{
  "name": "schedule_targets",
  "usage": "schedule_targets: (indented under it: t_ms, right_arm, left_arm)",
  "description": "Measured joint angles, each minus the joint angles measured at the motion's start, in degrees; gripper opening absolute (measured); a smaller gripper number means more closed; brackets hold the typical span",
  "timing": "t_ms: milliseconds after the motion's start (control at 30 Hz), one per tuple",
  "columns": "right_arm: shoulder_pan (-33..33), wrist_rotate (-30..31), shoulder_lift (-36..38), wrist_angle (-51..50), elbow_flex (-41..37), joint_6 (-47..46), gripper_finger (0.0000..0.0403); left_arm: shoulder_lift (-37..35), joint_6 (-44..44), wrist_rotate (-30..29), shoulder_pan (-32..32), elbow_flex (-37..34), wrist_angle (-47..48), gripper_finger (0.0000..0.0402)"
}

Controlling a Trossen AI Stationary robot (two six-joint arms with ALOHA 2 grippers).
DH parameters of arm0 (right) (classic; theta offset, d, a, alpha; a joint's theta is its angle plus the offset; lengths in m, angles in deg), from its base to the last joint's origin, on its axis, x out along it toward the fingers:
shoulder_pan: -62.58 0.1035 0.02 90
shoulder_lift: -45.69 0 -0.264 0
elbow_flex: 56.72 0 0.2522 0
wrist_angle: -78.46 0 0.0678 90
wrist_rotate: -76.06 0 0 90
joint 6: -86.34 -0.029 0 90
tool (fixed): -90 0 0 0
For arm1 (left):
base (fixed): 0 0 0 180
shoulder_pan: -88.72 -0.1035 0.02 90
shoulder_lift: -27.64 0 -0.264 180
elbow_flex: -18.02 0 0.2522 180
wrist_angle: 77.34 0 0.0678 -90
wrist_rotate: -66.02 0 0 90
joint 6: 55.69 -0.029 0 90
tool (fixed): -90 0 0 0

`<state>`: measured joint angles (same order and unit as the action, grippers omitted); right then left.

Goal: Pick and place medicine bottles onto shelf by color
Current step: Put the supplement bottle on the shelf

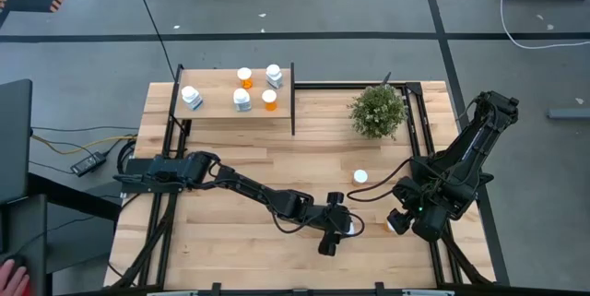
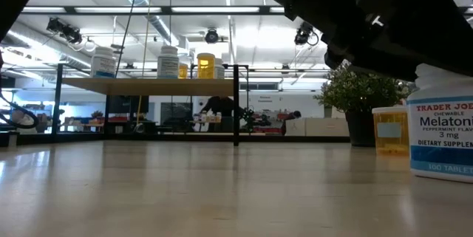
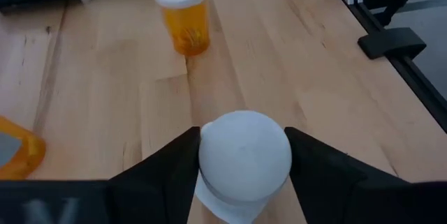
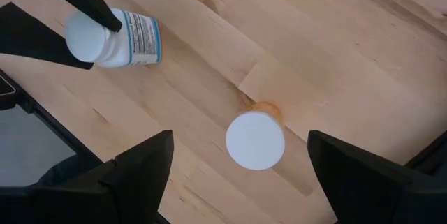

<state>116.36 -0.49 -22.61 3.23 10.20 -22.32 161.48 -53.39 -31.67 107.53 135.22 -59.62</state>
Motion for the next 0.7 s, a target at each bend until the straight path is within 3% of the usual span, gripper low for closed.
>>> schedule_targets:
  t_ms: [367, 700]
  right_arm:
    - [-0.02, 1.50, 0.00, -0.14, -0.02, 0.44, 0.0337]
    - [0.00, 4.74, -0.02, -0.18, -0.02, 0.24, 0.0337]
  left_arm:
    - [-2.69, 0.10, 0.02, -0.29, 0.04, 9.57, 0.0195]
    - [-10.61, 2.72, -0.15, -1.99, -0.07, 24.55, 0.0193]
